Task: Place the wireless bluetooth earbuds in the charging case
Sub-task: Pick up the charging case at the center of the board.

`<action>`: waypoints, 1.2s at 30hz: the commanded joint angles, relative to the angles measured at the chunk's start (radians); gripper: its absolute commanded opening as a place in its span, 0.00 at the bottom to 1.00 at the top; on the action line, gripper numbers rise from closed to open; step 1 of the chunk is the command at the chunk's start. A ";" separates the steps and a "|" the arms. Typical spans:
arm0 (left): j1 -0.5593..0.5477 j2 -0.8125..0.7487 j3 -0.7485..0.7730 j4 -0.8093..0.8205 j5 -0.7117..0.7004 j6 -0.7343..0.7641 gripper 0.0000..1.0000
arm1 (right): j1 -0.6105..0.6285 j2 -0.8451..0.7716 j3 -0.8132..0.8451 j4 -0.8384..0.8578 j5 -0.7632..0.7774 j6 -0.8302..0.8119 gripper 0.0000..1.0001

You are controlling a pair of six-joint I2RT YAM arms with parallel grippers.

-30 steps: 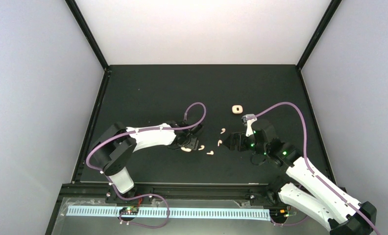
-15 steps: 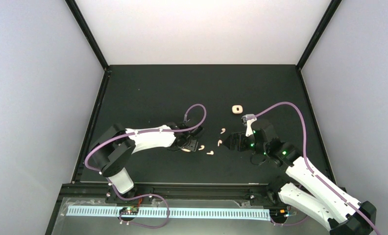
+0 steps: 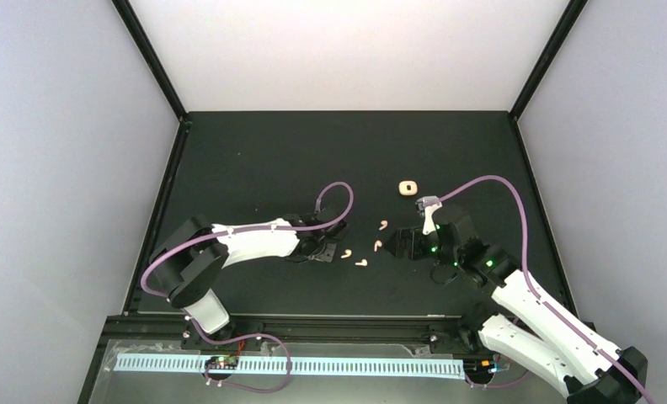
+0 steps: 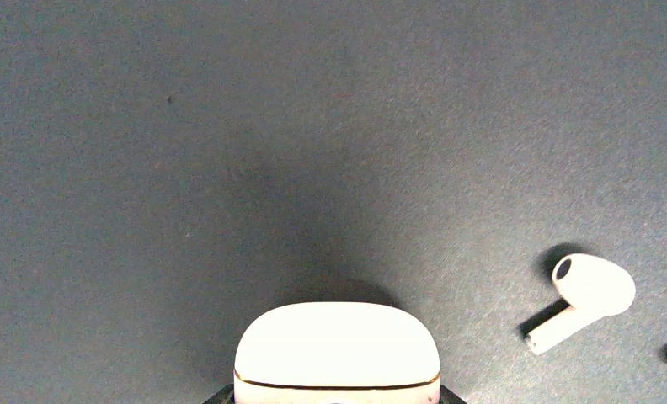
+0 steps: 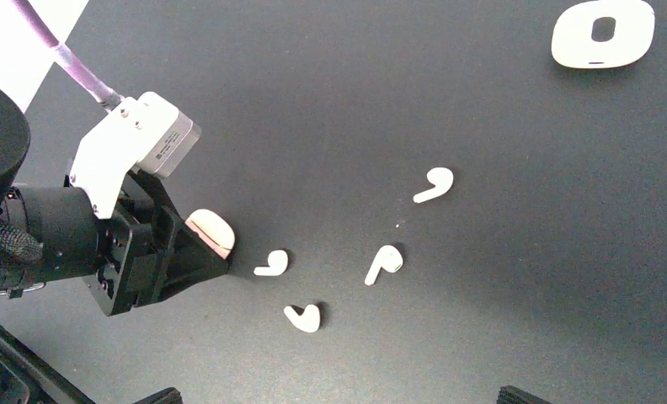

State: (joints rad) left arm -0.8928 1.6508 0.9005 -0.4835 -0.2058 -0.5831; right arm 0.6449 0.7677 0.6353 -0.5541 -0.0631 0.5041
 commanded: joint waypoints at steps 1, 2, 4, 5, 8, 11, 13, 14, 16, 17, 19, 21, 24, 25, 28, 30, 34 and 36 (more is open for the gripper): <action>-0.011 -0.038 -0.050 -0.061 -0.019 0.026 0.41 | 0.007 -0.022 0.028 -0.007 -0.009 0.014 0.97; -0.012 -0.068 -0.053 -0.064 -0.033 0.033 0.40 | 0.006 -0.023 0.033 -0.010 -0.015 0.018 0.97; -0.016 -0.150 -0.071 -0.059 -0.057 0.063 0.40 | 0.007 -0.023 0.052 -0.015 -0.043 0.029 0.97; -0.019 -0.197 -0.082 -0.054 -0.066 0.084 0.40 | 0.007 -0.022 0.064 -0.016 -0.061 0.035 0.97; -0.024 -0.373 -0.117 -0.016 -0.040 0.180 0.40 | 0.006 -0.008 0.108 -0.006 -0.126 0.064 0.97; -0.035 -0.555 -0.151 0.052 0.035 0.299 0.41 | 0.005 0.029 0.162 0.020 -0.211 0.093 0.97; -0.050 -0.675 -0.178 0.125 0.086 0.354 0.42 | 0.006 0.060 0.189 0.056 -0.275 0.118 0.97; -0.055 -0.723 -0.196 0.175 0.124 0.388 0.42 | 0.006 0.076 0.196 0.082 -0.307 0.133 0.97; -0.073 -0.784 -0.218 0.233 0.170 0.426 0.42 | 0.005 0.112 0.204 0.144 -0.364 0.170 0.95; -0.083 -0.802 -0.217 0.241 0.174 0.446 0.42 | 0.005 0.130 0.210 0.157 -0.380 0.179 0.94; -0.097 -0.818 -0.205 0.231 0.170 0.484 0.42 | 0.005 0.169 0.226 0.172 -0.412 0.192 0.91; -0.112 -0.824 -0.189 0.216 0.171 0.532 0.42 | 0.005 0.201 0.237 0.191 -0.444 0.209 0.89; -0.126 -0.837 -0.170 0.199 0.179 0.617 0.42 | 0.006 0.239 0.254 0.213 -0.479 0.235 0.86; -0.127 -0.843 -0.168 0.198 0.186 0.650 0.42 | 0.008 0.251 0.261 0.218 -0.491 0.239 0.85; -0.127 -0.854 -0.170 0.204 0.190 0.737 0.42 | 0.021 0.284 0.287 0.221 -0.498 0.249 0.83; -0.127 -0.855 -0.172 0.211 0.201 0.777 0.42 | 0.034 0.317 0.308 0.214 -0.501 0.248 0.81; -0.127 -0.851 -0.186 0.240 0.233 0.820 0.43 | 0.071 0.382 0.352 0.208 -0.501 0.249 0.78; -0.127 -0.846 -0.196 0.263 0.240 0.828 0.43 | 0.085 0.402 0.365 0.215 -0.496 0.256 0.74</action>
State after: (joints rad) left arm -1.0157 0.8070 0.7002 -0.2829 -0.0059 0.1665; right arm 0.7002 1.1347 0.9619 -0.3557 -0.5365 0.7395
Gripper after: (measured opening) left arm 0.510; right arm 0.772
